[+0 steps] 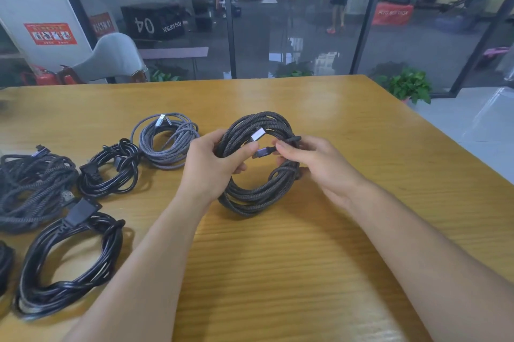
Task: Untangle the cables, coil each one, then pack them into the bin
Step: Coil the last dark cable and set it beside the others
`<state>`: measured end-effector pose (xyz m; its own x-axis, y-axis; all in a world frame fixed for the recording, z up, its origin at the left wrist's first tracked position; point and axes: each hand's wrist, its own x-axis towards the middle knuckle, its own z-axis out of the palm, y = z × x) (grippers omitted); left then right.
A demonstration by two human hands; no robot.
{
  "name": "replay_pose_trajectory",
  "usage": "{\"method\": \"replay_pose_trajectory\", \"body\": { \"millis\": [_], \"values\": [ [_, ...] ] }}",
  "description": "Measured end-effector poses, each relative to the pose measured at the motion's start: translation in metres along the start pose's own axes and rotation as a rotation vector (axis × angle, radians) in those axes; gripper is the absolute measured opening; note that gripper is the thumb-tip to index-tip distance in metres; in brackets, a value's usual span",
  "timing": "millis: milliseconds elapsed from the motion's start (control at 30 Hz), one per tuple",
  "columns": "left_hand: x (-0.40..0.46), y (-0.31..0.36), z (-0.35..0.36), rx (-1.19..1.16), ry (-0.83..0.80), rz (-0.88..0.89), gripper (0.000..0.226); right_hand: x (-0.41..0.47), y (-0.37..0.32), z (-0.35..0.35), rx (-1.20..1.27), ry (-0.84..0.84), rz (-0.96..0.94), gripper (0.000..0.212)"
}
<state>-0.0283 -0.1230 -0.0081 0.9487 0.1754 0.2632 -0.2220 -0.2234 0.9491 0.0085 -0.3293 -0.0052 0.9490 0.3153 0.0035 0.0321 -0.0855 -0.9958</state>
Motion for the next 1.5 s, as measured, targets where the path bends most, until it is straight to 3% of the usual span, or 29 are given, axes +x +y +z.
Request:
{"method": "replay_pose_trajectory", "body": {
  "millis": [267, 500, 733, 967, 1133, 1233, 1367, 1500],
  "values": [
    [-0.003, 0.002, 0.009, -0.091, -0.053, -0.042, 0.015, 0.005, -0.003, -0.009, 0.372, -0.121, 0.041, 0.023],
    [-0.005, 0.002, 0.012, -0.147, -0.112, -0.046, 0.019, 0.005, -0.003, -0.009, 0.222, -0.105, -0.006, 0.026],
    [-0.007, 0.005, 0.014, -0.226, -0.18, -0.069, 0.024, 0.002, -0.001, -0.002, 0.399, -0.07, -0.035, 0.04],
    [-0.007, 0.007, 0.014, -0.236, -0.213, -0.06, 0.028, 0.005, 0.006, 0.0, -0.162, 0.263, -0.494, 0.054],
    [-0.007, 0.005, 0.012, -0.178, -0.242, -0.053, 0.032, 0.001, 0.003, -0.007, -0.429, 0.298, -0.691, 0.049],
    [-0.006, 0.006, 0.011, -0.135, -0.213, -0.042, 0.031, 0.0, 0.0, -0.004, -0.415, 0.329, -0.616, 0.034],
    [-0.006, 0.007, 0.007, -0.112, -0.151, -0.034, 0.021, -0.004, -0.005, 0.007, -0.211, 0.299, -0.413, 0.015],
    [-0.007, 0.005, 0.008, -0.08, -0.14, -0.002, 0.015, -0.006, -0.012, 0.013, 0.111, 0.291, -0.229, 0.018]
  ]
}}
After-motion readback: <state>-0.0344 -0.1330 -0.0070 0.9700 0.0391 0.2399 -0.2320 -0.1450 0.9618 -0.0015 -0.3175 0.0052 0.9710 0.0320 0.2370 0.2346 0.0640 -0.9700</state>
